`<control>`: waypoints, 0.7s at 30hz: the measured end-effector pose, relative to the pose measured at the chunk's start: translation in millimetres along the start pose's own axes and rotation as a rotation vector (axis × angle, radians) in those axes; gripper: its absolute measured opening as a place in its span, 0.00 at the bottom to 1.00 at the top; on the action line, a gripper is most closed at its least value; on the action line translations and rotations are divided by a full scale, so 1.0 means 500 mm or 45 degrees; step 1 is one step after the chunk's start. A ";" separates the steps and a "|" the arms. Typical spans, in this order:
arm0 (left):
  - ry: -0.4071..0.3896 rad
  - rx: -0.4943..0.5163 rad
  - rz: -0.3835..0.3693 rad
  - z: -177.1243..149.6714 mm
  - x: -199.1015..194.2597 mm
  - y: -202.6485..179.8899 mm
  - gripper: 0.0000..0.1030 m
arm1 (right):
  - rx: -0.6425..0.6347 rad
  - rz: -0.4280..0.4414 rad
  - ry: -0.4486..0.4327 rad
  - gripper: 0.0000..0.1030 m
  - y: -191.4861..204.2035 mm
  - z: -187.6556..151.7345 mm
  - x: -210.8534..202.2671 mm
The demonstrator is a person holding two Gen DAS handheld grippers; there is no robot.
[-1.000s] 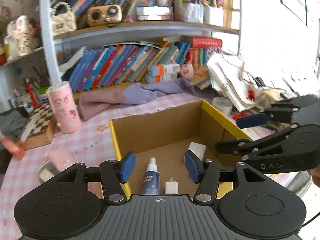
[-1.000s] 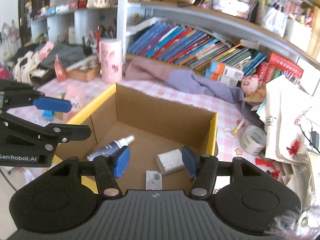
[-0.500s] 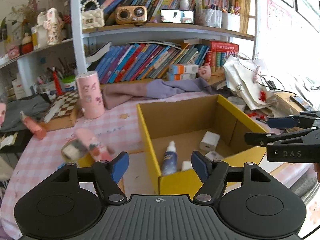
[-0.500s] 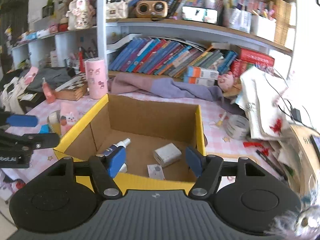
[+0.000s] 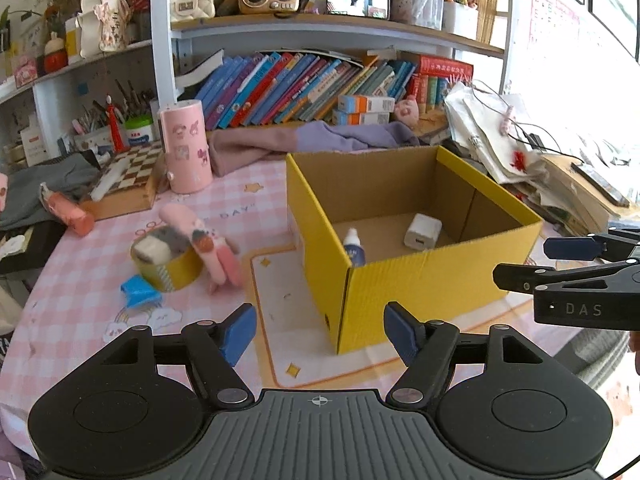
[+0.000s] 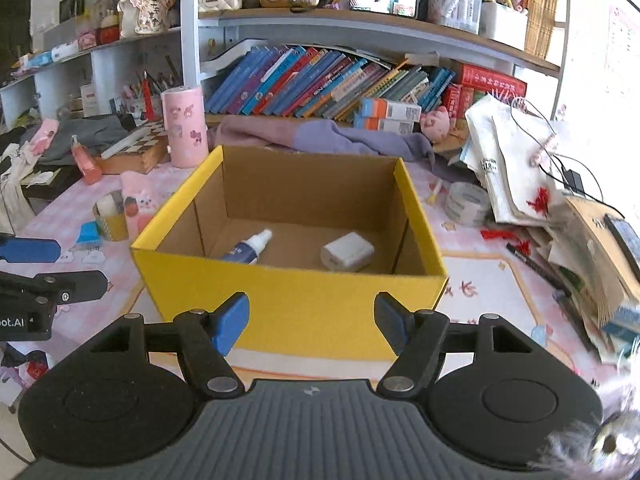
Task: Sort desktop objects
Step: 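Withdraw both grippers up out of the yellow box, then move both open grippers back toward the tape roll and plush bunny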
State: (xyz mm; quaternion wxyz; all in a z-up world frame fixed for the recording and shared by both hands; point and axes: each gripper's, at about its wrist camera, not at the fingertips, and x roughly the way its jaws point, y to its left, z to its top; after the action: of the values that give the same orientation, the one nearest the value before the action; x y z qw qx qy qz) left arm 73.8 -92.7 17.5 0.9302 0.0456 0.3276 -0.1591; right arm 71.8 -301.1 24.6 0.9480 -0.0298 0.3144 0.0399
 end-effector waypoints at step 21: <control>0.107 0.091 -0.117 -0.103 -0.059 0.089 0.71 | 0.227 -0.156 0.120 0.67 0.166 -0.123 -0.071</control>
State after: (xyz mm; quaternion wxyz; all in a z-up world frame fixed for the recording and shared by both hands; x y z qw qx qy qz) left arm 36.0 -33.2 -5.4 0.9051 0.0706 0.3624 -0.2112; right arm -0.7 -225.3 -5.9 0.9317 0.0337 0.3585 -0.0477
